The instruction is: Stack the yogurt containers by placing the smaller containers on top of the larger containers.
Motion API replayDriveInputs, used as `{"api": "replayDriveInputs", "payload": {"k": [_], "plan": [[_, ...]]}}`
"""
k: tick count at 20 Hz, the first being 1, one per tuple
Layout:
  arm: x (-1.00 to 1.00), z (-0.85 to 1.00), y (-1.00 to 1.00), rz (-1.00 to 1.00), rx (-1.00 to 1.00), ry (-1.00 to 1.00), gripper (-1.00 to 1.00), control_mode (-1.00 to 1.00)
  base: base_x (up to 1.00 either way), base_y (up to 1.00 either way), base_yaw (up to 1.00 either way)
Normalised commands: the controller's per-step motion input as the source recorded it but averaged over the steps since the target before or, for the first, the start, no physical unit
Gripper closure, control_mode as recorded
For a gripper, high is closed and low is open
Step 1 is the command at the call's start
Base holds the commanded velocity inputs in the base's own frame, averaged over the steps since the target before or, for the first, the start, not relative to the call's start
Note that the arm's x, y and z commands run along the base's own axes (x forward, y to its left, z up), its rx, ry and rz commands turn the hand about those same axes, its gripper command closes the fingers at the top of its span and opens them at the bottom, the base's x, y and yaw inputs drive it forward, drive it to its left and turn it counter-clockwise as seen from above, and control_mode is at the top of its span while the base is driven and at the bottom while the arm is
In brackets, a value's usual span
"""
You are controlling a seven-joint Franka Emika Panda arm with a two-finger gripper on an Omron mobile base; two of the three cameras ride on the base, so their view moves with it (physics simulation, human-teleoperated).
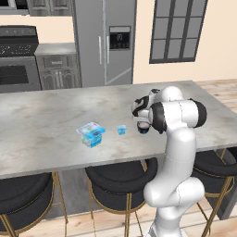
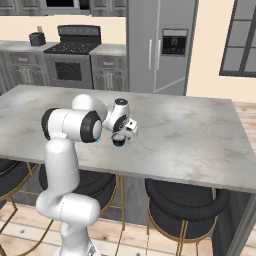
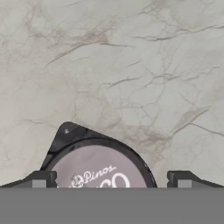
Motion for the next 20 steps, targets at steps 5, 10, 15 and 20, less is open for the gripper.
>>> {"api": "replayDriveInputs", "payload": {"k": [5,10,15,20], "plan": [[0.0,-0.13,0.0,0.0,0.08,0.05,-1.0,-1.0,0.0,0.0,0.0],[0.0,-0.2,0.0,0.0,0.09,0.07,-1.0,-1.0,0.0,0.0,0.0],[0.0,-0.23,0.06,0.0,0.06,0.07,-1.0,-1.0,0.0,0.0,0.0],[0.0,-0.3,0.29,0.0,0.03,0.09,-1.0,-1.0,0.0,0.0,0.0]]}}
